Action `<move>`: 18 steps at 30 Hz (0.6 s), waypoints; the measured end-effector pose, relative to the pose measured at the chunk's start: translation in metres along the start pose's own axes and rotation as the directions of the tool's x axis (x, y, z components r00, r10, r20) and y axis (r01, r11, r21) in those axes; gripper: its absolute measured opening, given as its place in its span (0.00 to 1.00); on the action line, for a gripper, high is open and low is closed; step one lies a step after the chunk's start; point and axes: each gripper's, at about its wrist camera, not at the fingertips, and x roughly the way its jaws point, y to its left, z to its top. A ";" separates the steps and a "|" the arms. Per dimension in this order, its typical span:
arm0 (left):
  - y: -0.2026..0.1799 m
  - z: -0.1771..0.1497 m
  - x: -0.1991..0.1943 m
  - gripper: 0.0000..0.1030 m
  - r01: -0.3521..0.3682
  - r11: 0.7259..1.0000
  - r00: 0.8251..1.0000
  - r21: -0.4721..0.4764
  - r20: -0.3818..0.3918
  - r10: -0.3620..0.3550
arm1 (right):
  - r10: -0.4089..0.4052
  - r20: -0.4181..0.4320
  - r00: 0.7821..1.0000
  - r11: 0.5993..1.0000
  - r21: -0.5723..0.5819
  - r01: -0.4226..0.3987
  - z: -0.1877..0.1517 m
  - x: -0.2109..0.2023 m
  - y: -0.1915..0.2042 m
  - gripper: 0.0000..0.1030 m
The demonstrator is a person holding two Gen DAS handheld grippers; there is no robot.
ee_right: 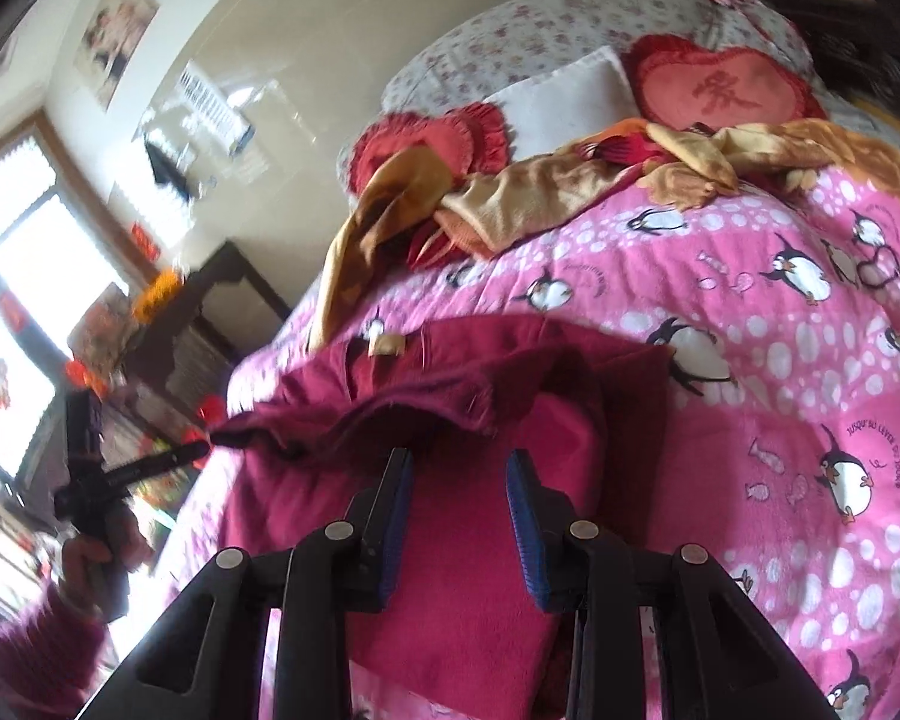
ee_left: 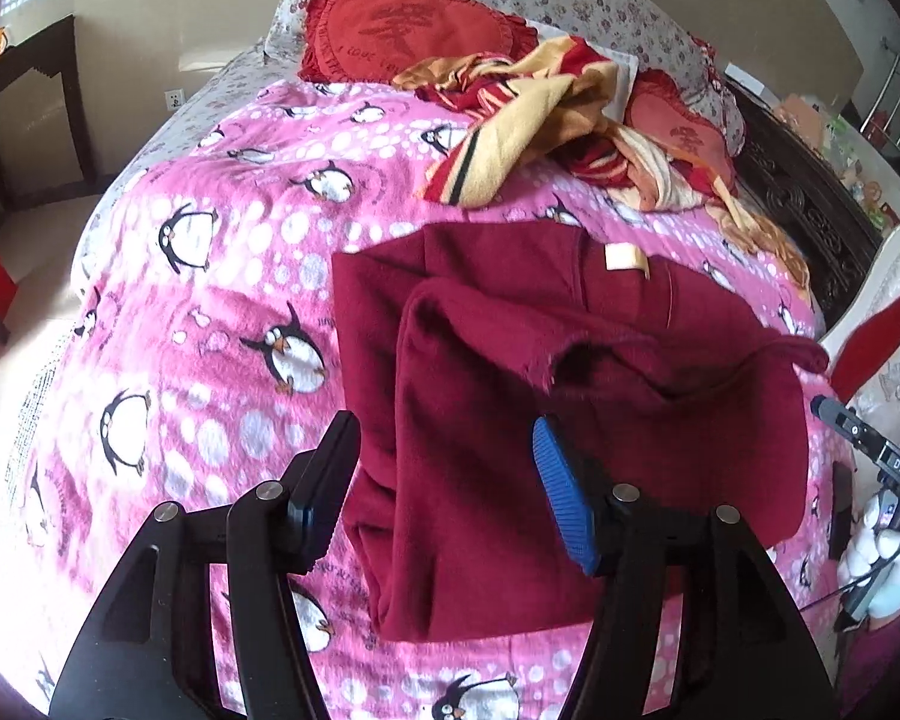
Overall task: Fold small clothes
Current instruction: 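Lay the hem over the body and release it with the left gripper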
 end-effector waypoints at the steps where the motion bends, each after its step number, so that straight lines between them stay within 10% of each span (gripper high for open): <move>1: -0.004 -0.004 0.004 0.58 -0.002 1.000 1.000 0.012 -0.015 0.002 | -0.014 -0.017 1.000 0.999 -0.029 0.013 -0.004 0.006 0.004 0.29; 18: 0.000 0.062 0.086 0.58 -0.119 0.989 0.993 -0.091 -0.020 0.117 | -0.165 0.016 0.986 0.986 -0.008 0.165 0.059 0.098 -0.009 0.29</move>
